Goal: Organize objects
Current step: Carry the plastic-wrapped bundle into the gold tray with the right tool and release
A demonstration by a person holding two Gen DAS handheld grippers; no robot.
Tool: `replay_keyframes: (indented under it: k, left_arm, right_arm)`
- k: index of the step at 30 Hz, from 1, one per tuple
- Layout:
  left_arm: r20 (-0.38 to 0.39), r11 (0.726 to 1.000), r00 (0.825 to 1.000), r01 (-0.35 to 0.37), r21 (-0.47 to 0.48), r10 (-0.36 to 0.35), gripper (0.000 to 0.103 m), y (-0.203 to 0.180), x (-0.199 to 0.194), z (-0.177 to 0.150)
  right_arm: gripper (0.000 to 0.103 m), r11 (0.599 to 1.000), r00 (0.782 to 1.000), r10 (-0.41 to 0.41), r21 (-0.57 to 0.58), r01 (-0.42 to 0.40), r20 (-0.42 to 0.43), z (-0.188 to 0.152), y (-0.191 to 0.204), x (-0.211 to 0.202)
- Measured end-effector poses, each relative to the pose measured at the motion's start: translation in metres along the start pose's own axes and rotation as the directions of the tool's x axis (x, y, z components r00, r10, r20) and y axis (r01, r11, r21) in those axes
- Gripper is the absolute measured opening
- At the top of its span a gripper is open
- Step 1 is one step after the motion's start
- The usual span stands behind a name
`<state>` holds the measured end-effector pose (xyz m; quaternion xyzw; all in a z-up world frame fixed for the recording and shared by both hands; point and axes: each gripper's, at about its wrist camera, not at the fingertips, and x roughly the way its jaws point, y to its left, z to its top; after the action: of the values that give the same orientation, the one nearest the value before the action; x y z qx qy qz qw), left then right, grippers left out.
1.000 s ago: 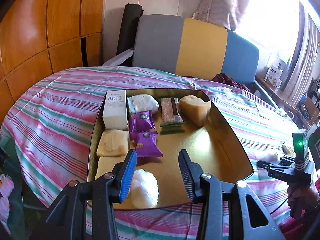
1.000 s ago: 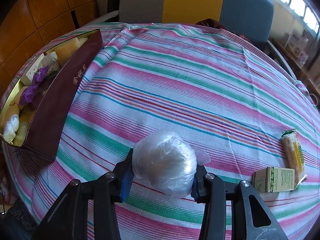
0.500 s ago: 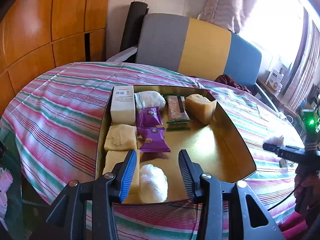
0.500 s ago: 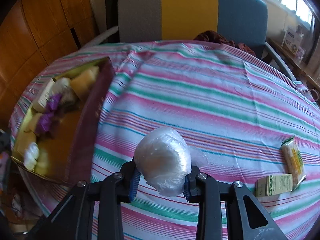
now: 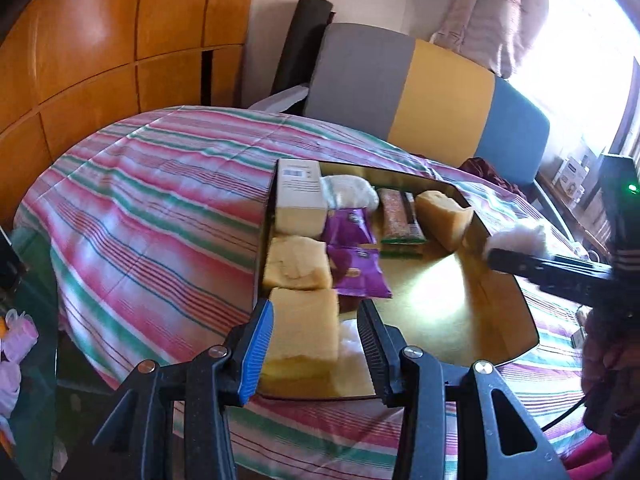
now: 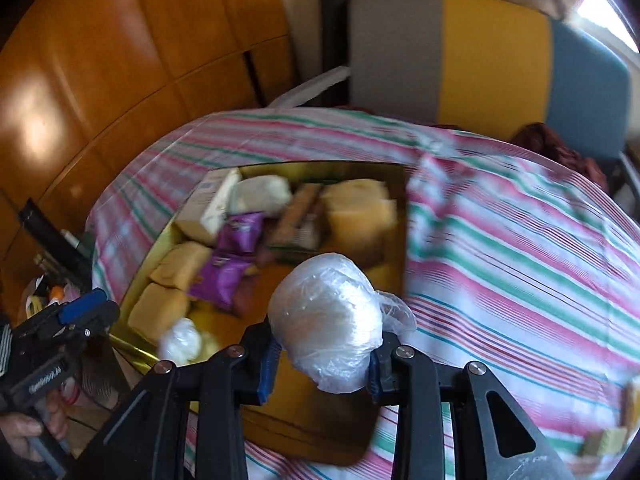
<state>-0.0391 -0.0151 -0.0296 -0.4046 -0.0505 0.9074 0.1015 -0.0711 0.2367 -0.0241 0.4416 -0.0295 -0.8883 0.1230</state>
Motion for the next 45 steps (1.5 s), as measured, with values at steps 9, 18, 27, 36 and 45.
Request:
replay_keyframes:
  k: [9, 18, 27, 36, 45]
  left_arm:
    - [-0.029, 1.000, 1.000, 0.003, -0.028, -0.004, 0.044, 0.008, 0.010, -0.003]
    - [-0.046, 0.999, 0.999, 0.001, -0.039, -0.003, 0.044, 0.010, 0.015, -0.005]
    - [-0.040, 0.999, 0.999, 0.002, -0.040, -0.003, 0.044, 0.009, 0.013, -0.004]
    - [-0.039, 0.999, 0.999, 0.003, -0.035, -0.005, 0.044, 0.006, 0.011, -0.004]
    - [-0.032, 1.000, 0.999, 0.003, -0.013, -0.004, 0.044, -0.001, 0.010, -0.006]
  right_arm:
    - [0.035, 0.999, 0.993, 0.013, -0.036, -0.017, -0.117, 0.025, 0.038, 0.071]
    - [0.059, 0.997, 0.981, 0.069, 0.051, -0.061, -0.182, 0.036, 0.037, 0.118]
    - [0.061, 0.997, 0.991, 0.049, 0.062, -0.042, -0.122, 0.032, 0.028, 0.092]
    - [0.030, 0.998, 0.991, 0.035, 0.056, -0.028, -0.126, 0.015, 0.034, 0.078]
    - [0.030, 0.999, 0.992, 0.037, 0.011, -0.036, -0.123, 0.026, 0.053, 0.092]
